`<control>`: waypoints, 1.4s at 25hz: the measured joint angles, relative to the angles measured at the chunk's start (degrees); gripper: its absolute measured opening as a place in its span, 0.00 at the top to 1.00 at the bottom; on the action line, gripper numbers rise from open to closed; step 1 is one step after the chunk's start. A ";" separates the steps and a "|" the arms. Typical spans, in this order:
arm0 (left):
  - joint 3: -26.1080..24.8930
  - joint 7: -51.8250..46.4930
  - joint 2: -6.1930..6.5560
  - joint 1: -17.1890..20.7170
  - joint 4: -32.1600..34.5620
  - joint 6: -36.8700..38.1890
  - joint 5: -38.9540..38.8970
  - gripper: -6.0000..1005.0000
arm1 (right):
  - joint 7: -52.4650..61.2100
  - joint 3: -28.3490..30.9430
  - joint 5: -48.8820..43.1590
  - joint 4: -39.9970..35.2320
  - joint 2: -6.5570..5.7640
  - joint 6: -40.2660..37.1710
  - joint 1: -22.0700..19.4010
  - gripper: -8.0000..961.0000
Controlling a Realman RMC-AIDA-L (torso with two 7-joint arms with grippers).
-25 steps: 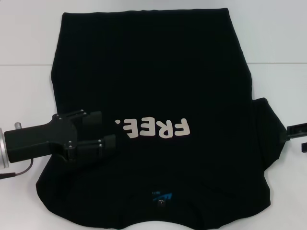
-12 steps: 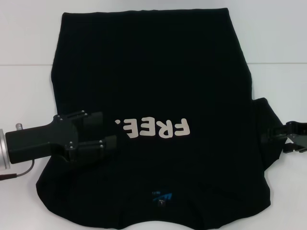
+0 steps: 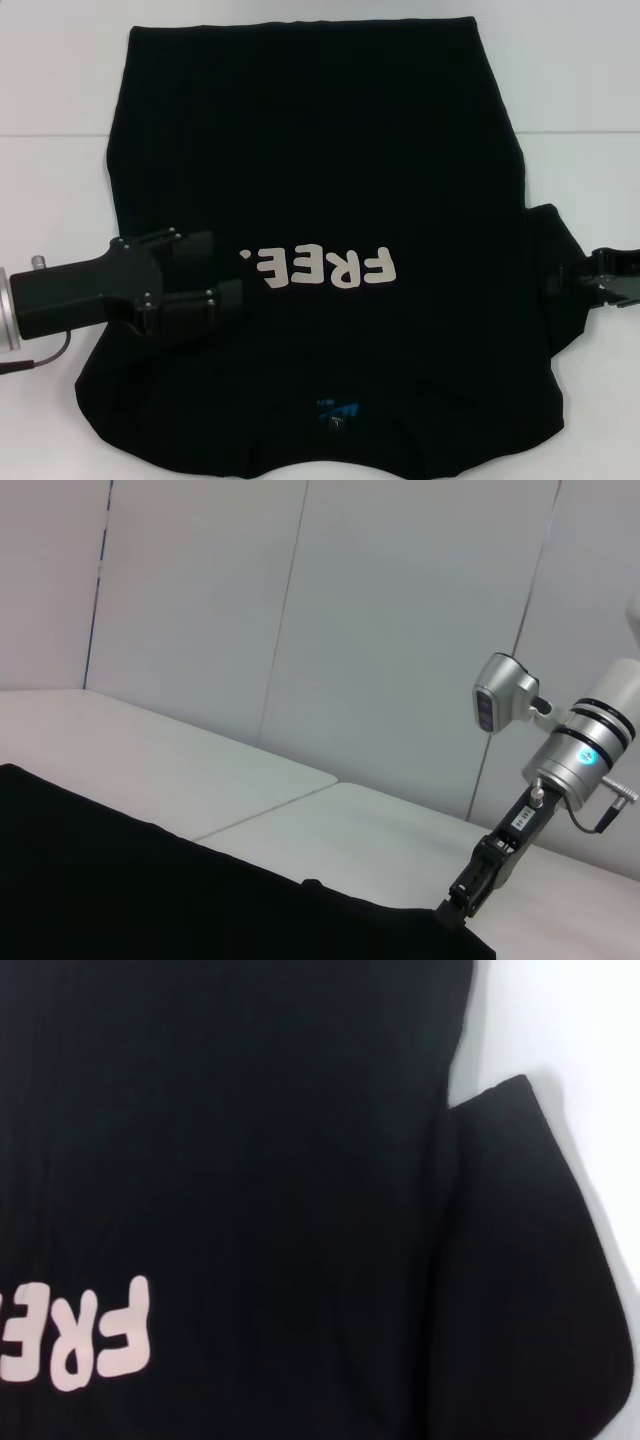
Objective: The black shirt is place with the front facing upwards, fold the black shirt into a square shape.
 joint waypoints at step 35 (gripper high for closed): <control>-0.30 -1.60 0.34 0.35 -0.10 0.47 -0.10 0.15 | -4.75 -2.08 2.29 -7.64 -0.87 0.10 -1.13 0.99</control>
